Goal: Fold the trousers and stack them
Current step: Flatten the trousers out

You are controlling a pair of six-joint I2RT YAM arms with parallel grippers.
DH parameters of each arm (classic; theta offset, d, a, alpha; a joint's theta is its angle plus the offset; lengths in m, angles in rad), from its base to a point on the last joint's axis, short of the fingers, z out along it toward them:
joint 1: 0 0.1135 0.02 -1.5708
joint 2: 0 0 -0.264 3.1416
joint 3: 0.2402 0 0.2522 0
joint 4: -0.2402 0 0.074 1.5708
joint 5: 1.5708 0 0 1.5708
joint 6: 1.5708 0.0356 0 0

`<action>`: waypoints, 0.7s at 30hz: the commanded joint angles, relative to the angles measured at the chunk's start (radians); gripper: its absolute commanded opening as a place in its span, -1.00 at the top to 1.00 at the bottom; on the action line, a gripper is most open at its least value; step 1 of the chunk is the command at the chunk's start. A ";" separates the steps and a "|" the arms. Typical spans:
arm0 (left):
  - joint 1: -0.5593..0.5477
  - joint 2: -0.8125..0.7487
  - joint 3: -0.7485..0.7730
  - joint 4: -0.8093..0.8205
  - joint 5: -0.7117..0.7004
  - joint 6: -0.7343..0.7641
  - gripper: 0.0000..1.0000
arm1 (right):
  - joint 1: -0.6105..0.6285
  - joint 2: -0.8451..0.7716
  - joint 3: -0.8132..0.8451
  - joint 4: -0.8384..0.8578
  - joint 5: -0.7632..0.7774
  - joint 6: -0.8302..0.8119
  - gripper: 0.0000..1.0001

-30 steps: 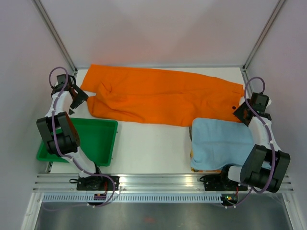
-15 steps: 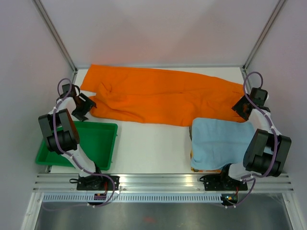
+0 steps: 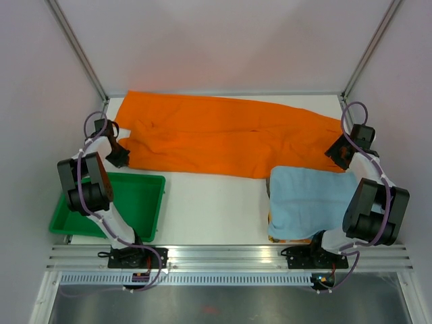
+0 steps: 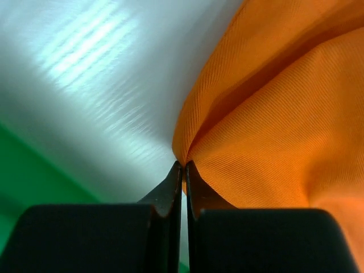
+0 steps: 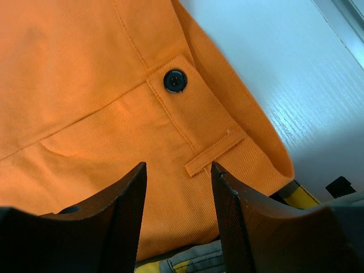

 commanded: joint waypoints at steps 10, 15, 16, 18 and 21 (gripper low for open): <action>0.004 -0.445 0.117 -0.253 -0.457 -0.058 0.95 | -0.002 -0.059 -0.015 0.054 0.016 0.003 -0.08; 0.006 -0.465 0.032 -0.233 -0.396 -0.023 0.95 | -0.002 -0.059 -0.016 0.059 0.008 0.005 -0.05; 0.006 -0.462 0.023 -0.230 -0.373 -0.022 0.92 | -0.002 -0.059 -0.015 0.059 0.007 0.006 -0.05; 0.006 -0.450 0.018 -0.201 -0.330 0.035 0.46 | -0.002 -0.061 -0.015 0.056 0.000 0.003 -0.05; 0.004 -0.424 0.050 -0.192 -0.342 0.072 -0.99 | -0.002 -0.061 -0.013 0.059 -0.010 0.003 -0.05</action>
